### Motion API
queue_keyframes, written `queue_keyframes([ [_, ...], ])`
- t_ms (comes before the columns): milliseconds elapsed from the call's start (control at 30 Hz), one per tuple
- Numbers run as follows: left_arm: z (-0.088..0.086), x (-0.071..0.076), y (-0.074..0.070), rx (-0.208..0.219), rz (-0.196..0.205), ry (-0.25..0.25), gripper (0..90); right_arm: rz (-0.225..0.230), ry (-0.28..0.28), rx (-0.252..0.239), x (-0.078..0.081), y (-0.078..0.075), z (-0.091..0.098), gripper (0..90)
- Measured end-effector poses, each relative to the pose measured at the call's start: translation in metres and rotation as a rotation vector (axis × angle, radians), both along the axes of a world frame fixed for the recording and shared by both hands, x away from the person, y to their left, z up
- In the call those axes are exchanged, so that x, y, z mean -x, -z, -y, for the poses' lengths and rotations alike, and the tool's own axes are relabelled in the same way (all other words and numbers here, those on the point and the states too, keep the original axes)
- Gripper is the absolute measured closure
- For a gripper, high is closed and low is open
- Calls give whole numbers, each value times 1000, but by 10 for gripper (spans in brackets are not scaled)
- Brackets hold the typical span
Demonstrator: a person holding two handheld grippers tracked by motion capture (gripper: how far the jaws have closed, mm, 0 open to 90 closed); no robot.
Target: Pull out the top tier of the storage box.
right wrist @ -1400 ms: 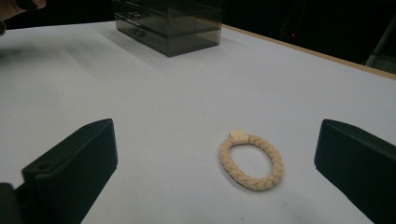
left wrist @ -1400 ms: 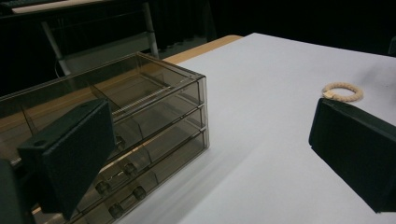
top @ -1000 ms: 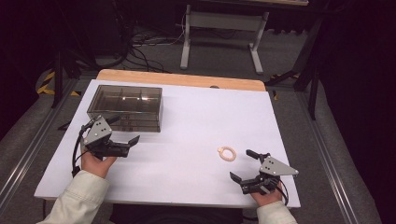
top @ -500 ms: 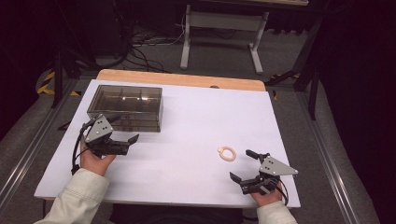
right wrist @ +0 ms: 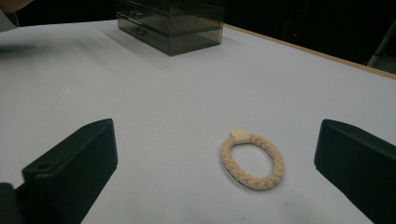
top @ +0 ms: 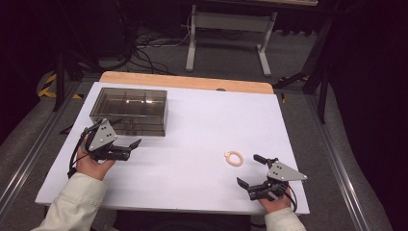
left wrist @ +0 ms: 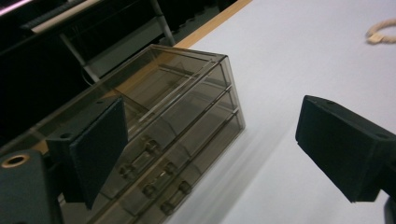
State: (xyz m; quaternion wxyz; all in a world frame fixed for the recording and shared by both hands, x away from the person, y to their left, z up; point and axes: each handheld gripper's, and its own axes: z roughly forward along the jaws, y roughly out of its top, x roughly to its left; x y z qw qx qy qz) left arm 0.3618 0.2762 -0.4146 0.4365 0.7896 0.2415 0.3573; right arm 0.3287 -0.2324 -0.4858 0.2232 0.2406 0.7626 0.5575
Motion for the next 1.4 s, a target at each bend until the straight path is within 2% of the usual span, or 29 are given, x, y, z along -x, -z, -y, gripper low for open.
queue_keyframes([
  [133,-2,2,-3,-74,46,-16,114,0,1,2,0,0,0,1],
  [267,-4,3,-3,-88,57,-27,114,-2,4,1,0,0,0,1],
  [400,-5,3,-4,-136,82,-36,116,0,5,4,0,1,-1,1],
  [433,-5,3,-4,-136,82,-36,120,0,5,4,0,1,-1,1],
  [467,-4,4,-3,-166,96,-41,125,-1,5,5,0,1,0,1],
  [500,-4,4,-3,-166,96,-41,127,-1,5,6,0,1,0,1],
  [533,-4,4,-2,-194,110,-44,131,1,5,7,0,1,0,1],
  [633,-3,4,-1,-242,133,-52,144,0,5,6,0,1,0,1],
  [667,-3,4,-1,-242,133,-52,151,0,5,6,0,1,0,1],
  [733,-2,4,0,-271,147,-56,155,-2,6,-8,0,1,1,1],
  [833,-3,3,1,-277,158,-53,162,-6,13,-21,-1,0,2,1],
  [900,-4,4,2,-306,178,-58,166,0,14,-8,-1,1,1,1],
  [933,-4,4,2,-306,178,-58,166,2,12,-1,-1,1,0,1],
  [1000,-4,5,4,-352,212,-74,166,8,13,13,-1,1,-2,1],
  [1033,-4,5,4,-352,212,-74,166,8,13,13,-1,1,-2,1],
  [1067,-4,5,6,-387,233,-92,166,8,9,22,-1,1,-3,1],
  [1100,-5,5,7,-401,240,-98,166,8,11,26,0,1,-3,1],
  [1200,-6,4,8,-413,246,-108,172,8,12,28,-1,1,-3,1],
  [1267,-6,4,9,-431,270,-117,174,8,14,28,-1,2,-3,1],
  [1400,-4,4,14,-483,289,-135,210,7,12,27,0,2,-4,1],
])
